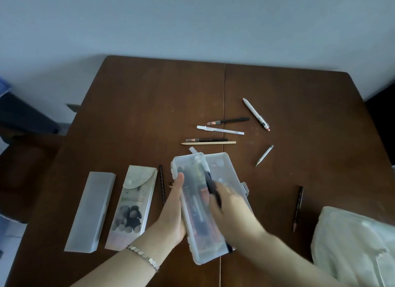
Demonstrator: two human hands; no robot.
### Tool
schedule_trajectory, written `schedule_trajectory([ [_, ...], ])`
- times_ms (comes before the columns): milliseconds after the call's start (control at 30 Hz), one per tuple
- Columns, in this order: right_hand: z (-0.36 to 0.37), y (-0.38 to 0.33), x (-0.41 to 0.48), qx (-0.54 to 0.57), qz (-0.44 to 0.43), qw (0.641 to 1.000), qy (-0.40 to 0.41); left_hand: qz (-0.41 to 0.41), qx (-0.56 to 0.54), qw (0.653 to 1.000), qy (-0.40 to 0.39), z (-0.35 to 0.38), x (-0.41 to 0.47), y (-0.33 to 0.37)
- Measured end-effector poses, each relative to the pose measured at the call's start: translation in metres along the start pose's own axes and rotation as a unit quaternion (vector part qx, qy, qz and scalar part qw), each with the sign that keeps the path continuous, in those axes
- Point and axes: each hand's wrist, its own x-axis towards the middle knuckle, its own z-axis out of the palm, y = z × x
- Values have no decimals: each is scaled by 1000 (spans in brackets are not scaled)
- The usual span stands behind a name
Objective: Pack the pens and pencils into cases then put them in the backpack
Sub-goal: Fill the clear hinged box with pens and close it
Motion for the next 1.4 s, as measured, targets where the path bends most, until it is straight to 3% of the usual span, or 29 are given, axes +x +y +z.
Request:
schedule_trajectory([
  [67,13,3,-8,-64,-9,998,-9,-20,-19,1000,11,3,-1,0],
  [200,26,14,-10,-281,-32,959,-9,-36,-29,999,21,3,-3,0],
  [300,35,19,-13,-275,-70,956,78,-38,-16,999,11,4,-2,1],
  [400,31,11,-13,-264,-103,954,93,-33,12,999,15,4,4,5],
  [500,12,4,1,-171,-89,979,62,-21,45,999,20,5,9,17],
  [600,-17,9,46,-43,-66,994,74,-16,108,991,79,5,15,32],
  [733,-48,26,134,-116,-21,984,133,-42,144,981,124,4,22,47],
  [1000,-32,56,217,-388,-14,921,31,-44,107,976,186,0,30,59],
  [1133,-31,62,216,-385,-29,922,5,-50,112,971,205,1,30,58],
  [1200,-42,66,216,-357,-22,933,42,-56,117,971,199,2,32,57],
  [1300,-73,77,223,-316,78,933,152,-78,130,972,182,7,39,60],
  [1400,-98,97,227,-280,180,930,158,-84,142,973,158,13,49,63],
])
